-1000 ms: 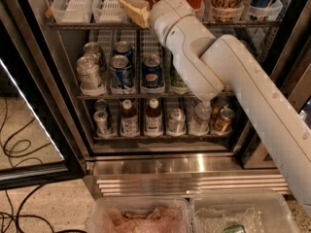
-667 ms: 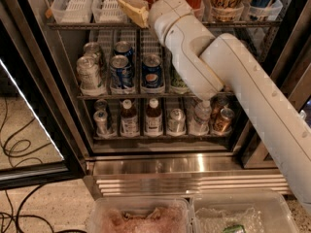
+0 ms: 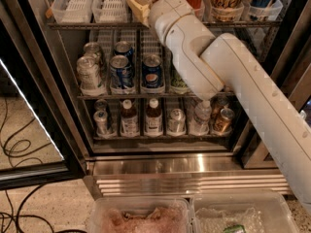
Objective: Pick coke can from top shelf of fridge
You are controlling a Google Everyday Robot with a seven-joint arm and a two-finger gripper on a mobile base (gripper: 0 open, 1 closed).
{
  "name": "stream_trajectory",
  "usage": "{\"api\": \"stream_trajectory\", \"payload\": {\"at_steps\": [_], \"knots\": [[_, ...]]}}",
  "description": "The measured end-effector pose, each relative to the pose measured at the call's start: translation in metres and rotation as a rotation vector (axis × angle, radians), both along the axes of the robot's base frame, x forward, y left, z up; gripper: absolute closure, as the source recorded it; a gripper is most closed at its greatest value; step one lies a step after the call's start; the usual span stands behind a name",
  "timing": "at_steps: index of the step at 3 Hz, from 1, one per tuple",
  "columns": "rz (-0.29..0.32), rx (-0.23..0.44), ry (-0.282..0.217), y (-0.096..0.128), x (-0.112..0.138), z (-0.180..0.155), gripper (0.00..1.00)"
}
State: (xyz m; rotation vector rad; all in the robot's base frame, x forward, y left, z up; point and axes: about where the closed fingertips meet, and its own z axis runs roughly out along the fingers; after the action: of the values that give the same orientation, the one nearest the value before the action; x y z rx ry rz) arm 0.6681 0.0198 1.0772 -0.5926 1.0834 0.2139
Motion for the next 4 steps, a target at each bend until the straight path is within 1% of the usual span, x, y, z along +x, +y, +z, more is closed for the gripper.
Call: {"api": "stream_trajectory", "payload": {"at_steps": [1,2,3,4], "knots": [[0.000,0.000,0.000,0.000,0.000,0.000,0.93],[0.000,0.000,0.000,0.000,0.000,0.002,1.00],[0.003,0.061,-0.020,-0.009,-0.005,0.019,1.00],[0.005,0.150,-0.060,-0.022,-0.012,0.047,1.00]]}}
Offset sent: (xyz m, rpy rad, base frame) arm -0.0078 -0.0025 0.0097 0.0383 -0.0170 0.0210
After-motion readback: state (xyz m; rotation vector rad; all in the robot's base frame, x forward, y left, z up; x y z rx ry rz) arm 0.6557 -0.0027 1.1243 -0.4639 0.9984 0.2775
